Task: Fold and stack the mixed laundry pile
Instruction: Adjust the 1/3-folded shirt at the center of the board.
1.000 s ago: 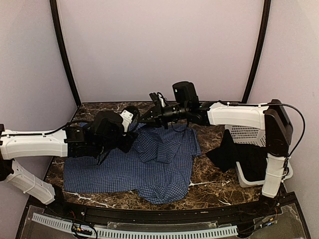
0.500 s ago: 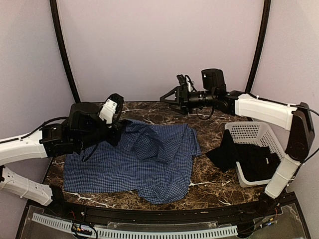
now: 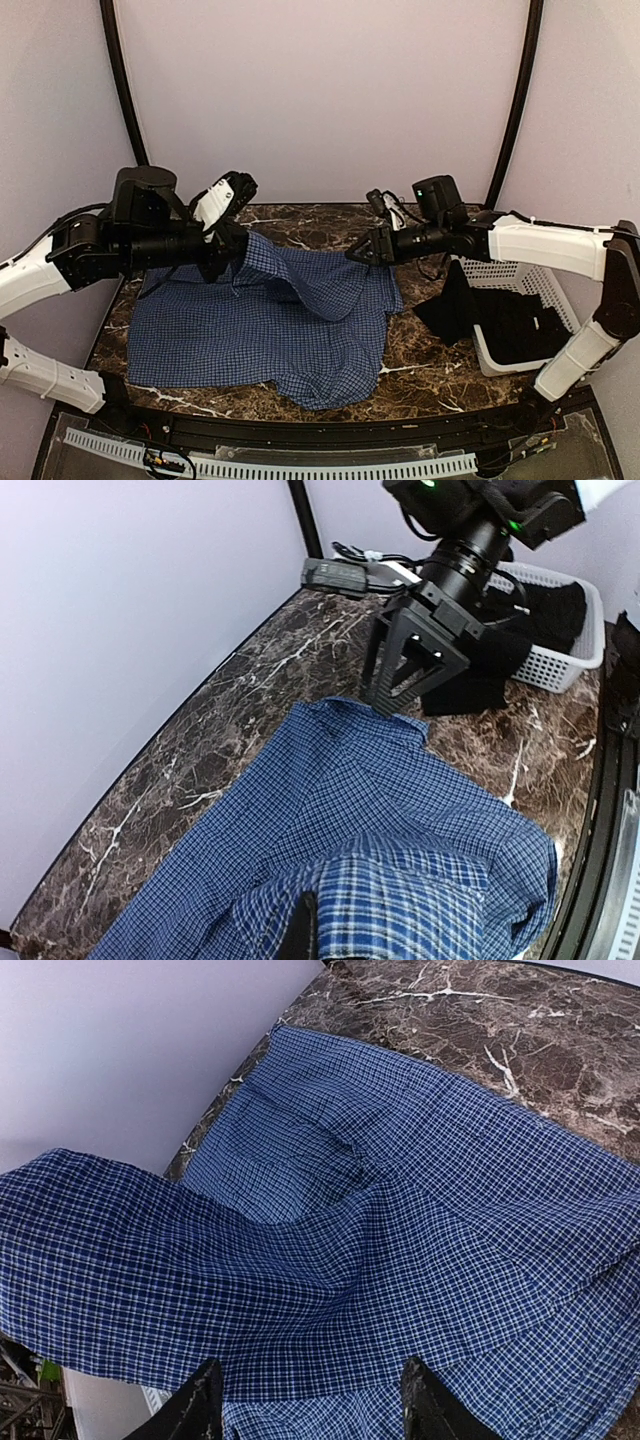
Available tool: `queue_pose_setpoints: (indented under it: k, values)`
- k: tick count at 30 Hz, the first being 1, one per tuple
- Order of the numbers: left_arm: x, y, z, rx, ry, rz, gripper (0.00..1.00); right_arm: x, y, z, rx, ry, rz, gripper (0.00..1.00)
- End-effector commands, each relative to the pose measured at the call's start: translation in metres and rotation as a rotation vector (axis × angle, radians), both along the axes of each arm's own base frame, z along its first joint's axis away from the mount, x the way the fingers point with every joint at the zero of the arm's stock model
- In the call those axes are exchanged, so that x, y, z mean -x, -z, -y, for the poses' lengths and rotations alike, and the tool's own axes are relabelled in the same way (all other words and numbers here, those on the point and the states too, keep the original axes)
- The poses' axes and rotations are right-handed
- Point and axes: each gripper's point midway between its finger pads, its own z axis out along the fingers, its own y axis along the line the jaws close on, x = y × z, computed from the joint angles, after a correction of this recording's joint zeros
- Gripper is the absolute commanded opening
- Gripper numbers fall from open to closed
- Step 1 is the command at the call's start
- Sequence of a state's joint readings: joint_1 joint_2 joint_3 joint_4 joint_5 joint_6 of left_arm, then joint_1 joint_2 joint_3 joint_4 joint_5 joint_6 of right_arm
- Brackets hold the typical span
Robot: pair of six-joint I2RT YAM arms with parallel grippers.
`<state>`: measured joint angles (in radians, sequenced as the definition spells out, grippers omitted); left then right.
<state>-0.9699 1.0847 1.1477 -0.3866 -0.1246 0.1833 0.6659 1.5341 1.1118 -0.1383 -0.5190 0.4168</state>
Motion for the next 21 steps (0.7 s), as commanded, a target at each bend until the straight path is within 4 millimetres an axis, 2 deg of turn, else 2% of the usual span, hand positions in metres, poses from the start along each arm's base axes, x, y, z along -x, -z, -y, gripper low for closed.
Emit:
queue_pose_setpoints:
  k: [1,2,4,8,12,13,14,17,21]
  values:
    - [0.03,-0.001,-0.013,-0.136,0.151,0.035,0.0,0.001,0.003,-0.003,0.011,-0.045,0.033,0.55]
    - [0.035,-0.005,-0.012,-0.135,0.18,0.036,0.0,0.003,0.005,-0.004,0.011,-0.053,0.03,0.54]
    - [0.048,0.0,-0.012,-0.172,0.251,0.011,0.0,0.004,0.01,-0.001,0.014,-0.049,0.03,0.52]
    - [0.077,0.02,-0.007,-0.244,0.397,-0.105,0.0,0.004,0.016,0.004,0.038,-0.033,0.036,0.48]
    - [0.107,0.046,-0.002,-0.338,0.521,-0.266,0.0,-0.007,0.013,0.003,0.051,-0.013,0.056,0.42]
    - [0.111,0.056,0.004,-0.374,0.543,-0.296,0.0,-0.011,0.009,-0.001,0.045,-0.013,0.061,0.39]
    - [0.115,0.065,0.003,-0.414,0.552,-0.324,0.0,-0.016,0.009,-0.005,0.04,-0.015,0.054,0.34]
    - [0.118,0.089,0.007,-0.491,0.56,-0.376,0.0,-0.026,0.023,-0.025,0.034,-0.051,-0.012,0.2]
    - [0.119,0.085,0.01,-0.461,0.564,-0.369,0.0,-0.024,0.053,-0.061,0.037,-0.142,-0.093,0.09]
